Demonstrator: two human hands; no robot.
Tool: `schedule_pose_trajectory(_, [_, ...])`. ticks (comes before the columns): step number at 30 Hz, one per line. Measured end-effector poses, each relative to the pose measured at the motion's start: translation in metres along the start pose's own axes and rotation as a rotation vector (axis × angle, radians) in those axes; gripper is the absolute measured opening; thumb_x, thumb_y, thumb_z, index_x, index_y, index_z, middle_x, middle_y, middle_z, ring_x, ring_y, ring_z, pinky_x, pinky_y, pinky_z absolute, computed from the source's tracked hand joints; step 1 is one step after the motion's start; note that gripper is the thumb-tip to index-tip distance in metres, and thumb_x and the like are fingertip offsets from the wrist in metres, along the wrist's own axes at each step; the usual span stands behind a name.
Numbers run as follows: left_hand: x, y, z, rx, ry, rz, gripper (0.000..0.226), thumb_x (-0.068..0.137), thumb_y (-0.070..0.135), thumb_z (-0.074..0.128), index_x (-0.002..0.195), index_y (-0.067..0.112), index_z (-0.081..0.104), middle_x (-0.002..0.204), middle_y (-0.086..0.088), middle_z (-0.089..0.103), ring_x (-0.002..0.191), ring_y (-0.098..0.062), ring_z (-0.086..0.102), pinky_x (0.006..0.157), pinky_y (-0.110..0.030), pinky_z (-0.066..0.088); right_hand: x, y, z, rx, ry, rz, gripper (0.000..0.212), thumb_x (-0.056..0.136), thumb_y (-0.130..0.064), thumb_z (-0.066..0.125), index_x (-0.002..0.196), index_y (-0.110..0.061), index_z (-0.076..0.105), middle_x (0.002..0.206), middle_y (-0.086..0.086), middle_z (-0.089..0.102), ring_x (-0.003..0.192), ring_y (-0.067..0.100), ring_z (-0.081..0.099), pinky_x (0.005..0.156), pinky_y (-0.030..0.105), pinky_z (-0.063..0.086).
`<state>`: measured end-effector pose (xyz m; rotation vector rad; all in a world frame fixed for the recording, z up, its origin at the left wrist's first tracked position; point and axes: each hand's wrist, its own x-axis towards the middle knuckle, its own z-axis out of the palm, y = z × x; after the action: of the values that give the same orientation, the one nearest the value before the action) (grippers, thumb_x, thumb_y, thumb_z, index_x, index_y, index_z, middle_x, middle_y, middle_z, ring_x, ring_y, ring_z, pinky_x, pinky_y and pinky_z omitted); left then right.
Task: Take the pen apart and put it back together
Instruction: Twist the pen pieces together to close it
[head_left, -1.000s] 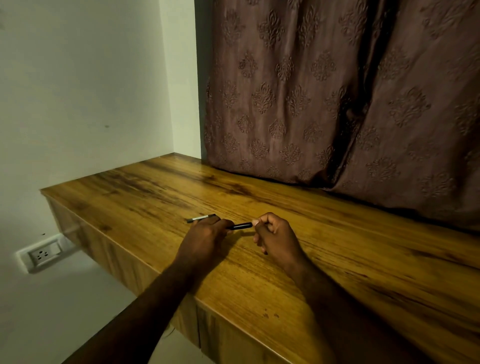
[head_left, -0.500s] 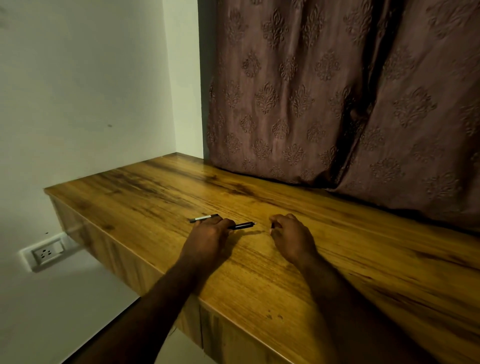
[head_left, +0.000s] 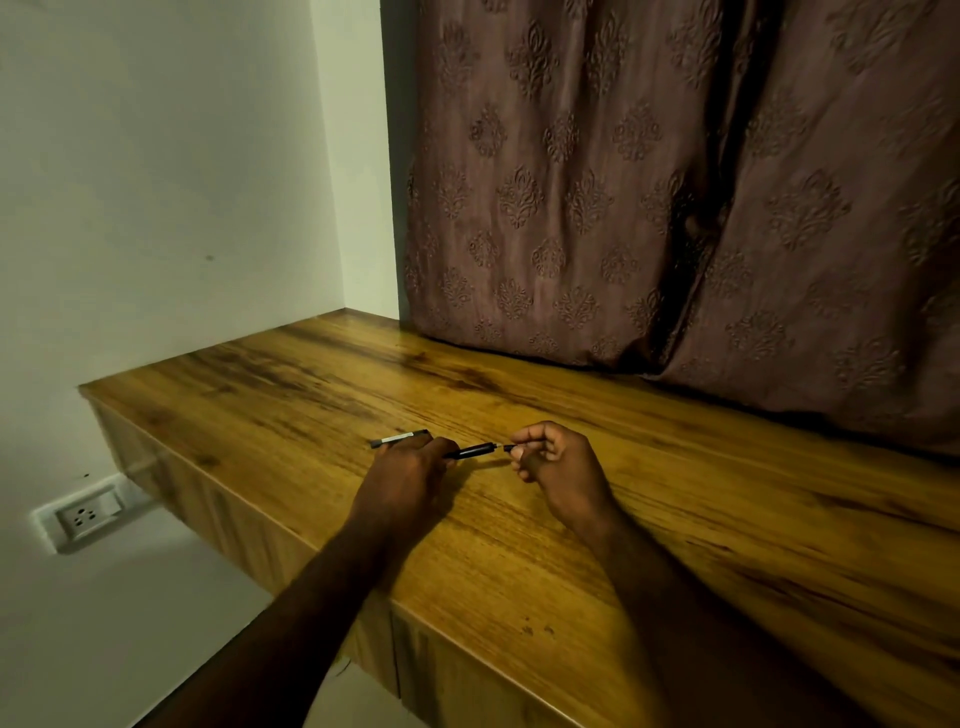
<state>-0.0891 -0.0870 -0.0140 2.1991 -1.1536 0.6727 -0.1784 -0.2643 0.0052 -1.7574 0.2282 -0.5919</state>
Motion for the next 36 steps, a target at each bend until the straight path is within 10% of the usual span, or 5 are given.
schedule_pose_trajectory(36, [-0.0002,-0.0014,-0.0001,0.010,-0.008,0.009,0.014,0.089,0.028,0.064,0.102,0.023,0.069,0.086,0.006,0.066,0.073,-0.010,0.057,0.064,-0.028,0.044,-0.0024,0.0001,0.0026,0.069,-0.010,-0.005,0.009,0.089,0.001,0.061,0.094,-0.004,0.066,0.077,0.009,0.067,0.064,0.010,0.062,0.058,0.020,0.053])
